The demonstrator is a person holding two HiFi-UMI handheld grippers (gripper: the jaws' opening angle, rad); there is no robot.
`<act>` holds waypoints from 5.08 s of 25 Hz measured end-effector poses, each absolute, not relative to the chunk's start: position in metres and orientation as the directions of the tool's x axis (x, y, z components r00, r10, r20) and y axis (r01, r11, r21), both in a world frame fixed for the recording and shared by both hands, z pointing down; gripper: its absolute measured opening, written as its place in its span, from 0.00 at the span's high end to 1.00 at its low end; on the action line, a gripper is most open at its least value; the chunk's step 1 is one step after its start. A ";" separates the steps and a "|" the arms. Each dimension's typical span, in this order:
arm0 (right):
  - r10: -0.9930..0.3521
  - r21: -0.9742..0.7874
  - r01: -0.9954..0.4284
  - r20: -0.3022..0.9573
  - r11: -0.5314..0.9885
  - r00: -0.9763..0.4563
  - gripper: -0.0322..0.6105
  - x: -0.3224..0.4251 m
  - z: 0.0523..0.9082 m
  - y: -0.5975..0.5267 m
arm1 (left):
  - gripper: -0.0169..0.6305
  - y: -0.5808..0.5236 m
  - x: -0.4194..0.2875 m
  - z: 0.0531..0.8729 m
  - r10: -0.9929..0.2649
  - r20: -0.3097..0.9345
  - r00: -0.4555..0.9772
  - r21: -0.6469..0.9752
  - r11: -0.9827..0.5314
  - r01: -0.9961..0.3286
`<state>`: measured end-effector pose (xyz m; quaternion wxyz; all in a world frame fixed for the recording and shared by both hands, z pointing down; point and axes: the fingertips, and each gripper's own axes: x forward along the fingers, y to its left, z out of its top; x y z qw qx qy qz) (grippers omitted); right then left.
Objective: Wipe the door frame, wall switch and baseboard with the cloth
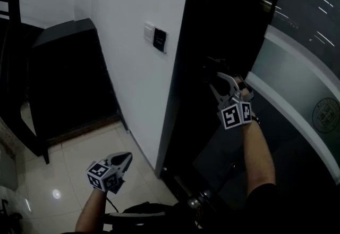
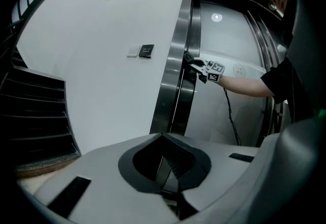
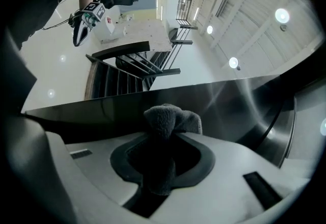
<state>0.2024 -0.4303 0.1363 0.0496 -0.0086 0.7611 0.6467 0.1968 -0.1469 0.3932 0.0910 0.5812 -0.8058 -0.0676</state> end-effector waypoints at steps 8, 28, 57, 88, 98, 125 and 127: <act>0.040 0.983 -0.013 -0.021 0.183 -0.999 0.82 0.203 0.179 -0.433 | 0.97 -0.147 0.198 0.392 -0.944 0.062 -0.323 0.206 0.329 -0.921; 0.032 0.953 0.096 0.090 0.286 -0.995 0.82 0.200 0.281 -0.435 | 0.97 -0.151 0.205 0.400 -0.941 0.081 -0.328 0.206 0.338 -0.918; 0.056 0.888 0.308 0.308 0.342 -0.950 0.82 0.203 0.409 -0.433 | 0.97 -0.147 0.207 0.422 -0.922 0.163 -0.351 0.229 0.382 -0.895; 0.049 0.775 0.544 0.560 0.321 -0.827 0.82 0.202 0.527 -0.417 | 0.97 -0.116 0.211 0.422 -0.896 0.197 -0.399 0.220 0.437 -0.872; 0.063 0.632 0.546 0.620 0.550 -0.782 0.82 0.225 0.552 -0.411 | 0.97 -0.105 0.210 0.431 -0.879 0.185 -0.440 0.227 0.474 -0.851; -0.007 0.352 -0.001 0.016 0.936 -1.000 0.82 0.307 0.400 -0.330 | 0.97 -0.043 0.168 0.380 -0.751 -0.123 -0.648 0.263 0.605 -0.751; 0.040 0.372 0.044 0.017 0.927 -0.999 0.82 0.291 0.398 -0.312 | 0.97 -0.021 0.163 0.383 -0.725 -0.118 -0.679 0.260 0.637 -0.726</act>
